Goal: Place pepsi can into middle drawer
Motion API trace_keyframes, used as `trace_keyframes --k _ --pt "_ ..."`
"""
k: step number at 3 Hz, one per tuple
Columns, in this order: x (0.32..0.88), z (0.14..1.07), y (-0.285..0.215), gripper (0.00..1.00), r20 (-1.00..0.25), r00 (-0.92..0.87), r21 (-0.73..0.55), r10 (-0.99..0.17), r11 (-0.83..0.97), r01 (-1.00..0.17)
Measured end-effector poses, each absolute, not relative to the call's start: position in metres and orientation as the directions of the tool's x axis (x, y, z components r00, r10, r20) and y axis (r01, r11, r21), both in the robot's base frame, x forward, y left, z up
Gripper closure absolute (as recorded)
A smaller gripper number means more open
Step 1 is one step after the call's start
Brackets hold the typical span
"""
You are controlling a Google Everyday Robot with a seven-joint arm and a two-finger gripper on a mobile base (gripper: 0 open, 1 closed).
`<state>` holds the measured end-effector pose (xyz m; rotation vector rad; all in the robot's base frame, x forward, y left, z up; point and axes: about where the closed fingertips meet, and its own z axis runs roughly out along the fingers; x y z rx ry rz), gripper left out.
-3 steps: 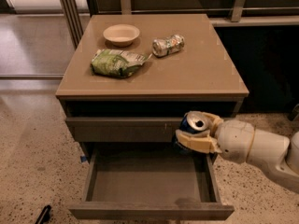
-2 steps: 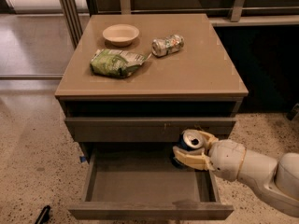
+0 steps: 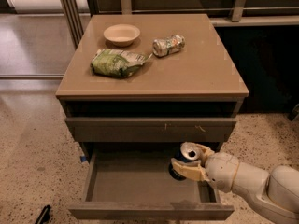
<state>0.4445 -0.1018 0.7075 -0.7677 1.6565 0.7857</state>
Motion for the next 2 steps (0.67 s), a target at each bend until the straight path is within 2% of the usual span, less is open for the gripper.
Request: trace_keyframes --k 2 --pt "0.444 0.622 -0.099 1.00 -0.957 -0.287 0.196 -0.041 0.635 -0.747"
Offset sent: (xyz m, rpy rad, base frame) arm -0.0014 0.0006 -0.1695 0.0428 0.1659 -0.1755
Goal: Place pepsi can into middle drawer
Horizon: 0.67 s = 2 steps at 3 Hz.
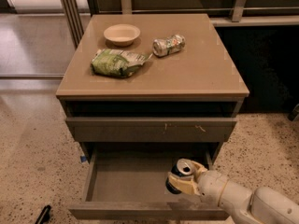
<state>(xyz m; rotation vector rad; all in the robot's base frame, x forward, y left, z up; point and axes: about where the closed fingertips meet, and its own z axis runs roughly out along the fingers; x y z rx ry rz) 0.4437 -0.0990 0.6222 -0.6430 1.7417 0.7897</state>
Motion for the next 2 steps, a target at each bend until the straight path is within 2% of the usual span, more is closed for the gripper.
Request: trace_keyframes --k 2 --pt "0.453 0.519 -0.096 1.00 -0.926 -0.378 0.281 -0.005 0.661 -0.696"
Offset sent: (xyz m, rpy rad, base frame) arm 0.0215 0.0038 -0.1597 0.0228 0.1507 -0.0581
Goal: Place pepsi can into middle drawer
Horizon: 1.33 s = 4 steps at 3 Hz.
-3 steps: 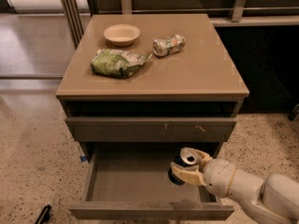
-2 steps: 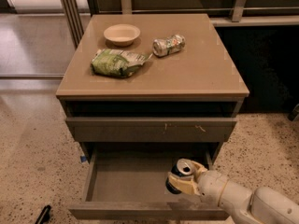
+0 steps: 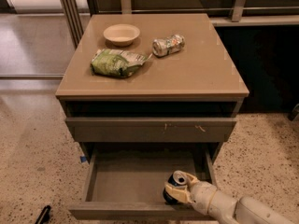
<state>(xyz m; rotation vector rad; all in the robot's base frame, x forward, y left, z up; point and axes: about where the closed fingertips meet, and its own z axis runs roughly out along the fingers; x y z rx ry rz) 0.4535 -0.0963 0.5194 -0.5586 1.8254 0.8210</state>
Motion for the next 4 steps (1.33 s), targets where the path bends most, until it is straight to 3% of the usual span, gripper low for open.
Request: trace_keyframes --k 1,2,4 --pt "0.4662 0.4860 -0.0897 1.00 -0.914 -0.405 0.293 -0.017 0.662 -0.689" --pt "0.4665 0.4849 -0.0881 0.81 -0.914 -0.406 0.296 -0.015 0.660 -0.690" --pt "0.4665 0.4849 -0.0880 0.35 -0.914 -0.406 0.296 -0.015 0.660 -0.690"
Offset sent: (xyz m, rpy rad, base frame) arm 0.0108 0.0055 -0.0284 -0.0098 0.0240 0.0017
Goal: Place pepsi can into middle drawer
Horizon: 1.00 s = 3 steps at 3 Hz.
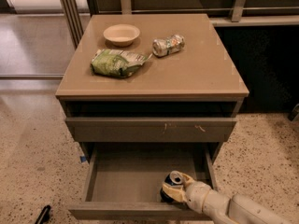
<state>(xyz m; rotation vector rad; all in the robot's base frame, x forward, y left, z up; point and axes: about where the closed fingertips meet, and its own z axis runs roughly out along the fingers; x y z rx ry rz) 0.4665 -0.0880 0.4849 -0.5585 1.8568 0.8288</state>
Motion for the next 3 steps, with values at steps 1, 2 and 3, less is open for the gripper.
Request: trace_keyframes --k 1,2,3 --pt "0.4665 0.4849 -0.0880 0.11 -0.914 -0.406 0.296 -0.015 0.660 -0.690" --pt "0.4665 0.4849 -0.0879 0.00 -0.914 -0.406 0.296 -0.015 0.660 -0.690" --pt "0.4665 0.4849 -0.0878 0.00 -0.914 -0.406 0.296 -0.015 0.660 -0.691"
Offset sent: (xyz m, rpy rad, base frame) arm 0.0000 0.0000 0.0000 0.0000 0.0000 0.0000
